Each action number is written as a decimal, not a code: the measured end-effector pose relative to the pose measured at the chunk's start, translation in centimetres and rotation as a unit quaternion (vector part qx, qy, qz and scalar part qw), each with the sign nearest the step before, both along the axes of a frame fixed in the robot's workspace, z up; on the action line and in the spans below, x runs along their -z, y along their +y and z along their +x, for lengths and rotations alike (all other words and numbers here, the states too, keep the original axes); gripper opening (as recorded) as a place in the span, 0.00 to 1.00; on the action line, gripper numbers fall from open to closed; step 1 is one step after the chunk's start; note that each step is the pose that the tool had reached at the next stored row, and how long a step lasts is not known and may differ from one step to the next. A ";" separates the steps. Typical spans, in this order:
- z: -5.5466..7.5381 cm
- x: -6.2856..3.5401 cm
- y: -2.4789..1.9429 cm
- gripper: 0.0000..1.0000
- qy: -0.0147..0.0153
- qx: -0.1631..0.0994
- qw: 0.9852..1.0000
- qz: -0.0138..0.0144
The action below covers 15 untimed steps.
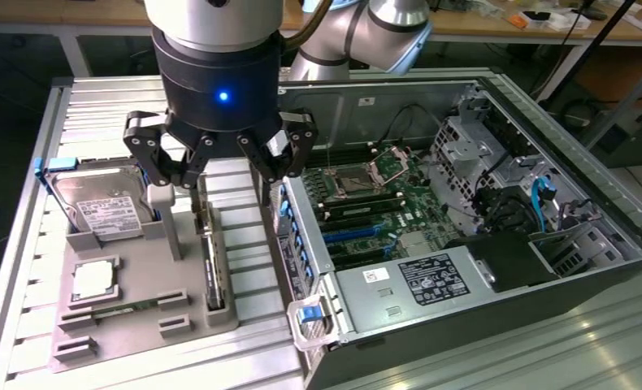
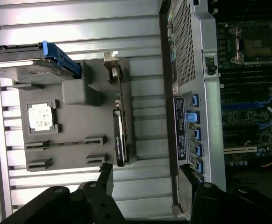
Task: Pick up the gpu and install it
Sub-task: 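Pick up the gpu and move the gpu toward the slot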
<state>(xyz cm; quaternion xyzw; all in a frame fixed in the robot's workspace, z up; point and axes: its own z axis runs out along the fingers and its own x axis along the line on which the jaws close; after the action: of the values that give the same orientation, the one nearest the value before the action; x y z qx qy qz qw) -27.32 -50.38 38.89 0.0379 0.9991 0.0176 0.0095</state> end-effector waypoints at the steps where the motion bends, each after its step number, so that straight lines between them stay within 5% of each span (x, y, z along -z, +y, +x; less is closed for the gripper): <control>1: -0.1 0.04 0.00 0.67 0.000 0.000 1.000 -0.001; 7: -0.4 0.42 0.16 0.67 0.000 0.000 1.000 -0.005; 15: -0.4 0.54 0.17 0.67 0.000 0.000 1.000 -0.005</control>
<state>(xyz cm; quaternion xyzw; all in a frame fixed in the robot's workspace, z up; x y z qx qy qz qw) -27.74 -50.22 38.34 0.0378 0.9992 0.0123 0.0099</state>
